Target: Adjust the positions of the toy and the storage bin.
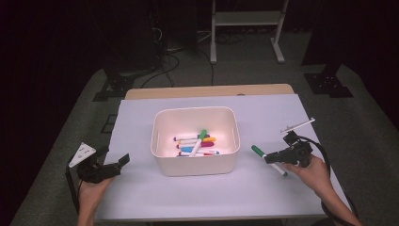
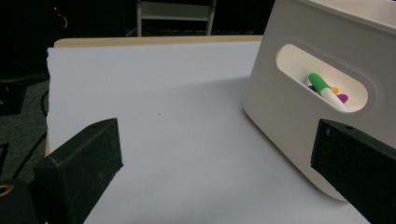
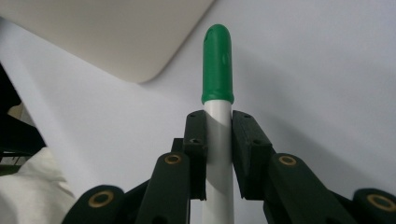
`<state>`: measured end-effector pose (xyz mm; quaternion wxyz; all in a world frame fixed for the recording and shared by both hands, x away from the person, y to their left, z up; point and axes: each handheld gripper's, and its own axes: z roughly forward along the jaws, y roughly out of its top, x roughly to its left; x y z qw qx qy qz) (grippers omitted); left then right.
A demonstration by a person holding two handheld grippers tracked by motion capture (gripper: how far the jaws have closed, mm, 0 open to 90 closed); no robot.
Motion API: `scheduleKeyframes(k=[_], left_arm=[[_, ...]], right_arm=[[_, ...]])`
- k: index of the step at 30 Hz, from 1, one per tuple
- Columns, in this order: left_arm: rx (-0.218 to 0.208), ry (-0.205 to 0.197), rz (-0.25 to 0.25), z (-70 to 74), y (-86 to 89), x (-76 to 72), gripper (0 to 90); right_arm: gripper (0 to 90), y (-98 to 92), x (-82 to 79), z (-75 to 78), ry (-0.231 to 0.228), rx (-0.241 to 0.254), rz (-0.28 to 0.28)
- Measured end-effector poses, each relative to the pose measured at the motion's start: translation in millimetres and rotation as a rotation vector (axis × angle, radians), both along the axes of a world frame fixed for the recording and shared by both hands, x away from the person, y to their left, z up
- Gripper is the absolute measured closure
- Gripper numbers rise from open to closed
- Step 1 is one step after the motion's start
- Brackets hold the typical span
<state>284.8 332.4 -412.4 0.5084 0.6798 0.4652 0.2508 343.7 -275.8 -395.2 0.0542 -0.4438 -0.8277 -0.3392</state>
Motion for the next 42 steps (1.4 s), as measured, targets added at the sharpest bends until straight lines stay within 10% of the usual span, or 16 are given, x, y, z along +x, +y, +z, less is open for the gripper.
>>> scheduleKeyframes(k=[21, 42], left_arm=[[0.005, 0.003, -0.003, -0.6, 0.2, 0.7, 0.7], [-0.008, 0.003, 0.013, -1.0, 2.8, 0.1, 0.7]], right_arm=[[75.4, 12.9, 26.5, 104.8, -0.013, 0.089, 0.177], [75.4, 94.2, 54.5, 144.3, 0.032, 0.084, 0.417]])
